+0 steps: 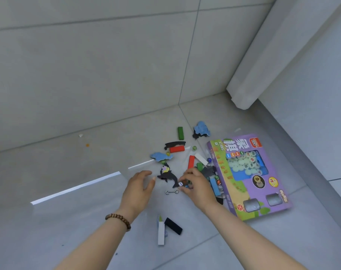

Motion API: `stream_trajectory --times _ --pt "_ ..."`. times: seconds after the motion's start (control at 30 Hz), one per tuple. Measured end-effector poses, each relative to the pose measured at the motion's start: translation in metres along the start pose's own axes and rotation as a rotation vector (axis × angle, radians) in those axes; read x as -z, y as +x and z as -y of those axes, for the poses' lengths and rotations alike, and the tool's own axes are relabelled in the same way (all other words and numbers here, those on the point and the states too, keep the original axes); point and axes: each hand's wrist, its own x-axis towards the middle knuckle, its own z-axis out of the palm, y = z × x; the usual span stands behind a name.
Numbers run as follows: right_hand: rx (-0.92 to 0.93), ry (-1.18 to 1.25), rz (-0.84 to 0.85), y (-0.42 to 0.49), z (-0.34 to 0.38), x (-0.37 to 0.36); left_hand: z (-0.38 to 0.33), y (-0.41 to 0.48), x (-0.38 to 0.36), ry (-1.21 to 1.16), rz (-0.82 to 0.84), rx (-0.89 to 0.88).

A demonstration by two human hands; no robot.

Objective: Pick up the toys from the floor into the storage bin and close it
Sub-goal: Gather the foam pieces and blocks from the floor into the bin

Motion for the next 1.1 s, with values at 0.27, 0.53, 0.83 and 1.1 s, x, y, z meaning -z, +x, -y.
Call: stream_trajectory --times 0.27,0.53,0.83,1.1 --pt "-0.009 -0.008 0.046 0.003 0.002 0.001 -0.014 -0.015 -0.021 -0.401 -0.102 0.075" --pt "-0.111 0.116 0.022 0.001 0.001 0.007 -0.027 -0.019 -0.034 -0.752 0.103 0.377" --pt "-0.131 0.248 -0.001 -0.002 0.006 0.016 -0.028 -0.030 -0.044 -0.988 0.259 0.552" --pt "-0.111 0.713 0.187 -0.026 0.039 0.032 -0.045 -0.029 -0.047 -1.450 0.354 0.694"
